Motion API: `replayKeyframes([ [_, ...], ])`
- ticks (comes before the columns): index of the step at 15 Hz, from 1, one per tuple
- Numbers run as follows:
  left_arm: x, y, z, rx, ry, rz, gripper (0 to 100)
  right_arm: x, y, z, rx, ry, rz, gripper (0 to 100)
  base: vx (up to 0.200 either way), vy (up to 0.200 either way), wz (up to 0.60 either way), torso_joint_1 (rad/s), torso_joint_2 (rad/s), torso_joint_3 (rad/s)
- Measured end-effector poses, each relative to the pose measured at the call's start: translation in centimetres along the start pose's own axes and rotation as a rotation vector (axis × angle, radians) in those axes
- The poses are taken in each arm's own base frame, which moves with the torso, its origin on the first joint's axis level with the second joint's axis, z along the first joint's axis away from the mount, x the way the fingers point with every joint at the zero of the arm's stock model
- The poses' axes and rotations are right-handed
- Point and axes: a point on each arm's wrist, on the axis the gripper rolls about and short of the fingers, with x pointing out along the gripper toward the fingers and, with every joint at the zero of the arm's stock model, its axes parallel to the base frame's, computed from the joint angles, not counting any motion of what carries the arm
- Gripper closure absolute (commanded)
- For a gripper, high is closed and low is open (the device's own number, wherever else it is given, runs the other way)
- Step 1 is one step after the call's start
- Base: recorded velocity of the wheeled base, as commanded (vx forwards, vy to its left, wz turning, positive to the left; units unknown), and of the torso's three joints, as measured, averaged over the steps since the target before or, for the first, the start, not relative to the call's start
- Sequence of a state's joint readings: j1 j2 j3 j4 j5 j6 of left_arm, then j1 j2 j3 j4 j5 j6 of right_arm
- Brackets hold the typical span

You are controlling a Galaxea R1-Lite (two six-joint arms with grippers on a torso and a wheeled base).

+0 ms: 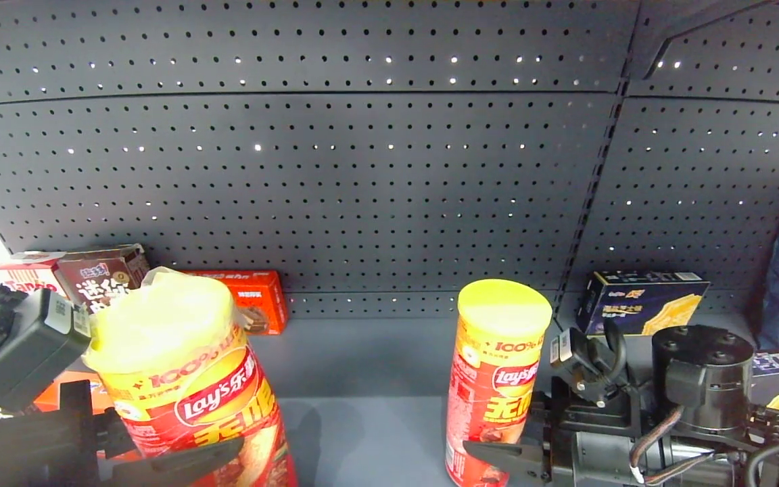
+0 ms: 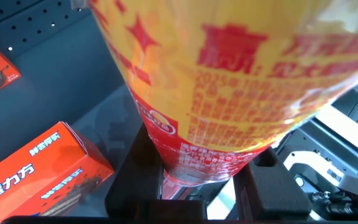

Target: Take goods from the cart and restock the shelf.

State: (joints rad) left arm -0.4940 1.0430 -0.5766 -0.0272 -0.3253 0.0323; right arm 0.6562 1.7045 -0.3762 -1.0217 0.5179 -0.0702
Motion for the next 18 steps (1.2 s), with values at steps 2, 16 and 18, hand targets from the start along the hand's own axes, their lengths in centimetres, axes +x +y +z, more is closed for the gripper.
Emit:
replayKeyframes([
  [2, 0.0, 0.0, 0.0, 0.0, 0.001, 0.0, 100, 0.3, -0.2, -0.1, 0.004, 0.006, 0.0, 100, 0.0, 0.0, 0.0, 0.0, 0.0, 0.0],
  [16, 0.0, 0.0, -0.3, -0.003, 0.007, -0.002, 100, 1.3, 0.1, -0.6, 0.004, 0.031, -0.038, 0, 0.0, 0.0, 0.0, 0.0, 0.0, 0.0],
  [18, 0.0, 0.0, -0.3, -0.003, 0.007, -0.001, 100, 0.2, 0.6, -0.9, 0.01, 0.037, -0.044, 0, 0.0, 0.0, 0.0, 0.0, 0.0, 0.0],
])
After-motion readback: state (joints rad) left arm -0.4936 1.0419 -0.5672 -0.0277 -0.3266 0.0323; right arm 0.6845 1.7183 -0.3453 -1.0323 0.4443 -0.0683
